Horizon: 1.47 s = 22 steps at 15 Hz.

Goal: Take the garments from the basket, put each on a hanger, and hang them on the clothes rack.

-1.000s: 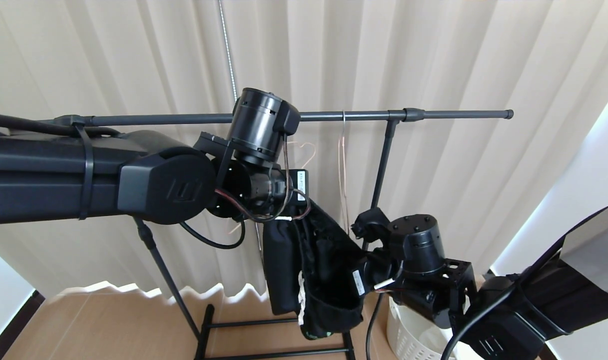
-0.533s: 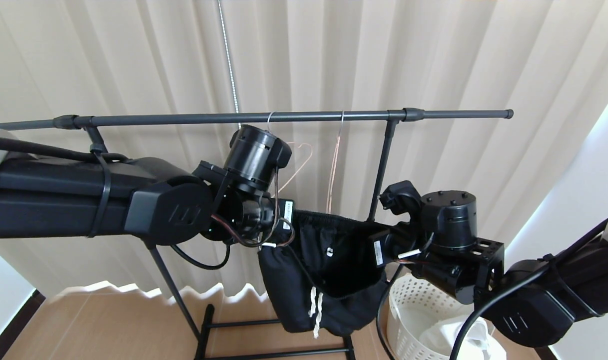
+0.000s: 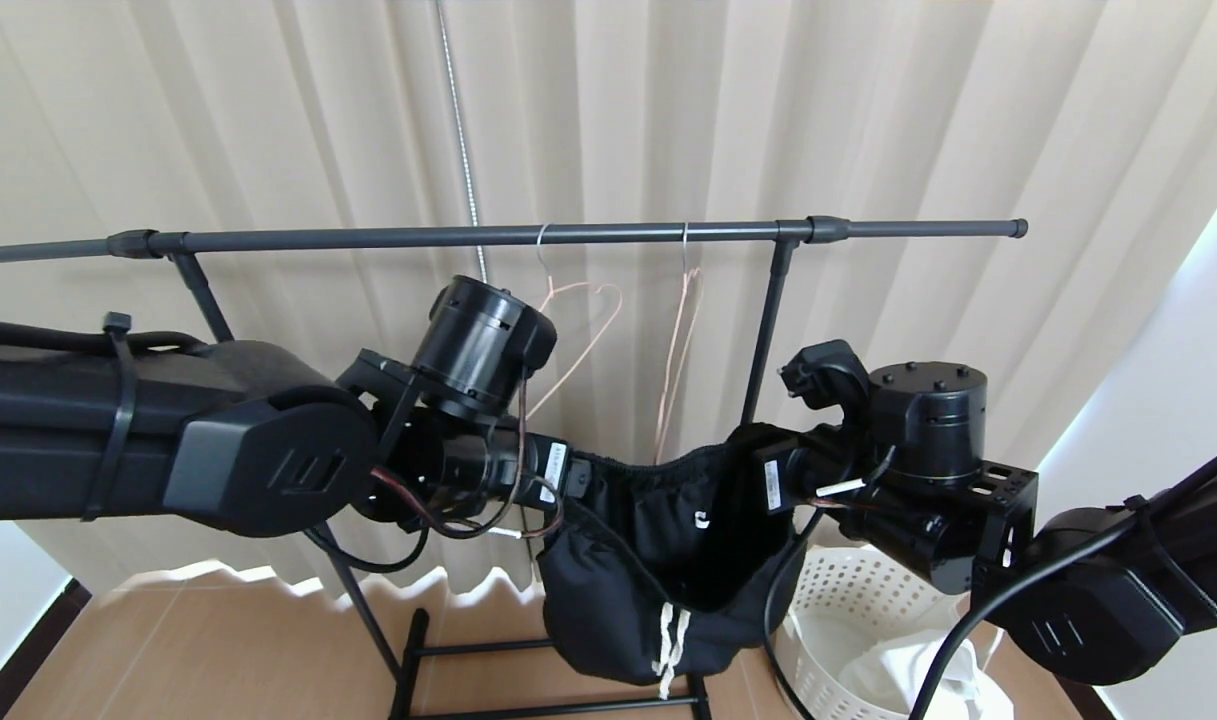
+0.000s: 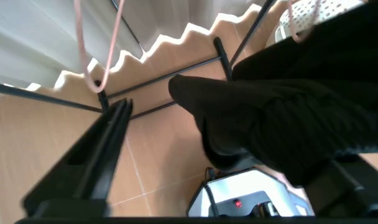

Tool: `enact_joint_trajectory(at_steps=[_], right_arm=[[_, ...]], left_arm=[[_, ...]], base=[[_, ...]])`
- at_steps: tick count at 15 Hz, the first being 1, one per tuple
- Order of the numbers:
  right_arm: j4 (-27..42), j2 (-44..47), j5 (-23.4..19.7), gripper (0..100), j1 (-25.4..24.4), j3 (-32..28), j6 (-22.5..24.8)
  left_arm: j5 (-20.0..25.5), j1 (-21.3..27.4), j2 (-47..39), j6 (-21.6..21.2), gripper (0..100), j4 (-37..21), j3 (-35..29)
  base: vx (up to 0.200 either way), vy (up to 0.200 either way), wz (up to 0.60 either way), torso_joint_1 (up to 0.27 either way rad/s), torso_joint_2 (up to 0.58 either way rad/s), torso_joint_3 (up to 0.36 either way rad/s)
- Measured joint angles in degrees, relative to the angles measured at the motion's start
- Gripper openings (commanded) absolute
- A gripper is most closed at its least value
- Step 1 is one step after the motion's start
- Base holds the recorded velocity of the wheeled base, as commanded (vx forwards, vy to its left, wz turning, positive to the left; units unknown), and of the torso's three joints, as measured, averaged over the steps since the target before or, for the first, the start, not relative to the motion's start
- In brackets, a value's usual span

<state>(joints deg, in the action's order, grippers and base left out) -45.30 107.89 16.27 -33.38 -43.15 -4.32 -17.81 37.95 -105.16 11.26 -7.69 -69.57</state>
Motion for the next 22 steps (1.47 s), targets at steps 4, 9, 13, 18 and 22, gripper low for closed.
enact_joint_trajectory(at_steps=[4, 9, 13, 18, 22], right_arm=[[-0.02, -0.11, 0.04, 0, 0.26, 0.00, 0.00], [-0.05, -0.11, 0.15, 0, 0.56, 0.00, 0.07], [0.09, -0.11, 0.20, 0, 1.07, 0.00, 0.18], [0.09, -0.96, 0.88, 0, 1.41, 0.10, 0.27], [0.17, -1.44, 0.90, 0, 1.49, 0.13, 0.27]], left_arm=[[3.75, -3.80, 2.18, -3.19, 100, 0.15, 0.17], [16.53, -10.34, 4.74, -8.97, 100, 0.06, -0.11], [16.86, -12.02, 3.69, -10.03, 100, 0.12, -3.13], [8.90, -12.43, -4.74, -9.74, 100, 0.12, -12.59], [4.35, -12.62, -15.10, -7.90, 100, 0.09, -25.27]], base=[[0.000, 0.000, 0.00, 0.000, 0.00, 0.000], [0.000, 0.000, 0.00, 0.000, 0.00, 0.000], [0.000, 0.000, 0.00, 0.000, 0.00, 0.000], [0.000, 0.000, 0.00, 0.000, 0.00, 0.000], [0.000, 0.000, 0.00, 0.000, 0.00, 0.000]])
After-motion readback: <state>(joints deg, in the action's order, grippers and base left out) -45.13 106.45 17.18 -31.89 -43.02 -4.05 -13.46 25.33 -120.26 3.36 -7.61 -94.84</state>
